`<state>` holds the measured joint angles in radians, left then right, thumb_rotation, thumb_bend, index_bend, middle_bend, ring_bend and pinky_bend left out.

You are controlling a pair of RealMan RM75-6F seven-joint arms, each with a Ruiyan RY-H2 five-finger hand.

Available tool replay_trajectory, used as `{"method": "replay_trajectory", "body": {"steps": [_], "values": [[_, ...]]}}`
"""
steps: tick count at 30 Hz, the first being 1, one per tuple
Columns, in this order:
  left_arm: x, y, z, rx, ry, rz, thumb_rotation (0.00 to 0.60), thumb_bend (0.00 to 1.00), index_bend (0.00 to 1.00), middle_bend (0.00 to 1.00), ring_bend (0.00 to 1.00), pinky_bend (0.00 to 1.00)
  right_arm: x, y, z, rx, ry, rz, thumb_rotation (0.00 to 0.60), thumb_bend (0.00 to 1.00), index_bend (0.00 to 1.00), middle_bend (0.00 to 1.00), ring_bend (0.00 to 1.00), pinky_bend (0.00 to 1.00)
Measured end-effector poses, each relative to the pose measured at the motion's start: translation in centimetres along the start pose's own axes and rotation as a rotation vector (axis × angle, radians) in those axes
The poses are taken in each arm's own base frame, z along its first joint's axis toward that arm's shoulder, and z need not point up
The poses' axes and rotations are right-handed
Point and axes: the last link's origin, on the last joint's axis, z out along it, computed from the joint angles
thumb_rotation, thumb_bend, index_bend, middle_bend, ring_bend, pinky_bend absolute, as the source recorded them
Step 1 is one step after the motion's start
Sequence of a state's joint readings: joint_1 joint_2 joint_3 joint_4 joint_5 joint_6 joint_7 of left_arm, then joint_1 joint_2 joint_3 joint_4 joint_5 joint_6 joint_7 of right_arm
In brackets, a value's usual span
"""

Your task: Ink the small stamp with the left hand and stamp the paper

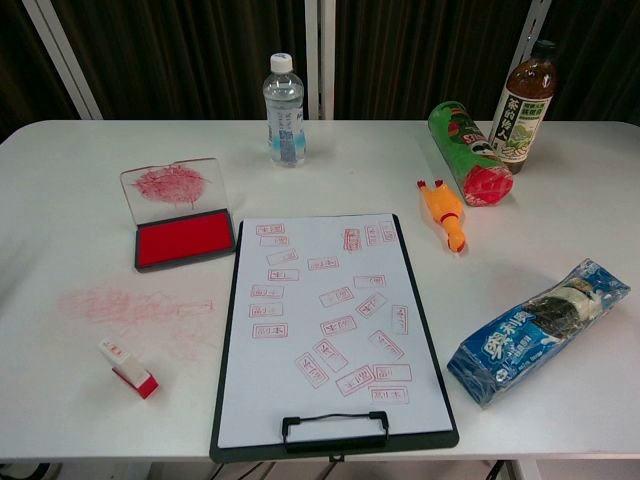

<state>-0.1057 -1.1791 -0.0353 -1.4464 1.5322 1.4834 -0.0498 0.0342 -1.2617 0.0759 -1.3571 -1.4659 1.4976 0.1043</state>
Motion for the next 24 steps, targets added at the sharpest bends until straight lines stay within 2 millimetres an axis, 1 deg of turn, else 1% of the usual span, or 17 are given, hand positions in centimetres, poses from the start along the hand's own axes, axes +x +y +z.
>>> {"method": "replay_trajectory", "body": {"steps": [5, 10, 14, 19, 24], "values": [[0.3, 0.0, 0.0, -0.001, 0.003, 0.002, 0.600, 0.14, 0.21, 0.20, 0.14, 0.25, 0.4, -0.2, 0.0, 0.003, 0.009, -0.002, 0.600, 0.30, 0.00, 0.00, 0.00, 0.00], [0.2, -0.1, -0.4, 0.000, -0.011, 0.005, 0.600, 0.14, 0.21, 0.20, 0.14, 0.25, 0.2, -0.3, -0.1, 0.003, 0.004, 0.003, 0.600, 0.30, 0.00, 0.00, 0.00, 0.00], [0.6, -0.2, -0.5, -0.002, -0.005, 0.013, 0.600, 0.14, 0.21, 0.20, 0.14, 0.25, 0.1, -0.4, 0.0, 0.005, 0.001, 0.001, 0.600, 0.30, 0.00, 0.00, 0.00, 0.00], [0.8, 0.2, -0.8, -0.020, -0.007, 0.028, 0.600, 0.14, 0.21, 0.20, 0.14, 0.25, 0.4, -0.4, 0.1, 0.006, 0.002, -0.002, 0.600, 0.30, 0.00, 0.00, 0.00, 0.00], [0.4, 1.0, -1.2, -0.073, -0.037, 0.043, 0.600, 0.15, 0.21, 0.20, 0.14, 0.27, 0.2, -0.3, 0.2, 0.004, -0.007, -0.004, 0.600, 0.30, 0.00, 0.00, 0.00, 0.00]]}}
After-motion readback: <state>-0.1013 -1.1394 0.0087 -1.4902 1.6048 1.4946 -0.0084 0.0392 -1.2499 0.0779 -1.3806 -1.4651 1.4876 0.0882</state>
